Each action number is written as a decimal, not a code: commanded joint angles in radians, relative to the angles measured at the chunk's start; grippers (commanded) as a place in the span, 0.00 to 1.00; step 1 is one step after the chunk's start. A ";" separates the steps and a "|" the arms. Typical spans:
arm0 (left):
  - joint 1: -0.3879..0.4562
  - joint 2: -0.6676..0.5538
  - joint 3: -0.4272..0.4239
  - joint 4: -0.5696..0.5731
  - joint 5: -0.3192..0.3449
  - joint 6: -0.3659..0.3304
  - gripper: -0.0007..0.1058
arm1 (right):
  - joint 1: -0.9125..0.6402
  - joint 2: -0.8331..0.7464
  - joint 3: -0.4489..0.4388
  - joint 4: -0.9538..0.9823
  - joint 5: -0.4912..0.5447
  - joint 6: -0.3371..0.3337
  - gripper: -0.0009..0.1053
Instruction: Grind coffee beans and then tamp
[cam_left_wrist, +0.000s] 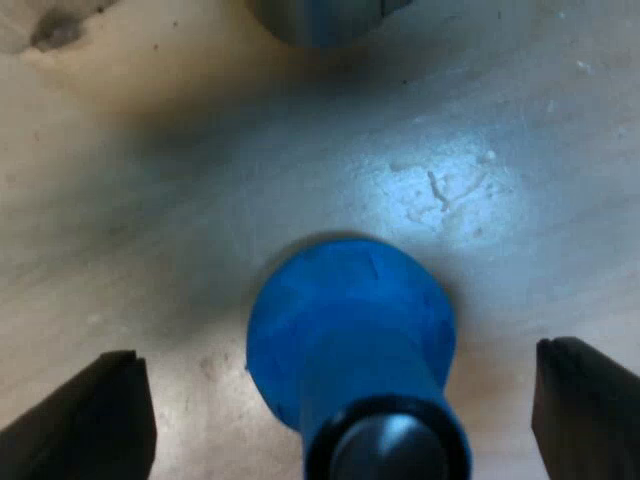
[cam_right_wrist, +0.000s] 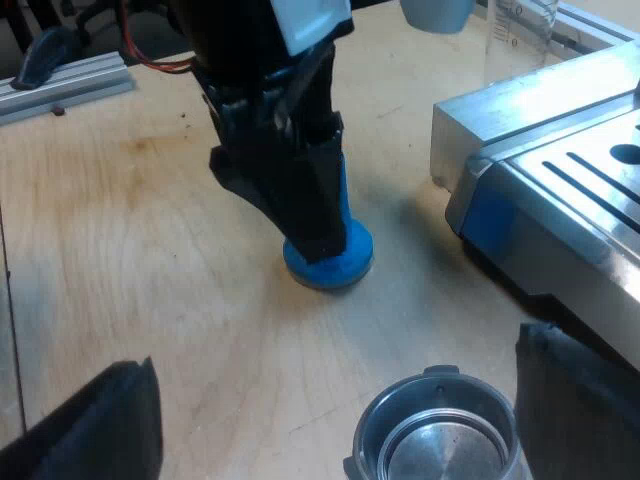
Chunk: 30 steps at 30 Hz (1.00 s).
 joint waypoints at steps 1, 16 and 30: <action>-0.001 0.008 -0.001 -0.013 -0.010 0.001 0.74 | 0.000 -0.003 -0.001 -0.015 -0.010 -0.003 0.69; -0.001 0.025 -0.001 -0.005 0.048 -0.009 0.45 | 0.000 -0.003 -0.001 -0.015 -0.010 -0.003 0.69; -0.001 -0.041 -0.008 0.057 0.061 0.010 0.01 | 0.000 -0.003 -0.001 -0.015 -0.010 -0.004 0.69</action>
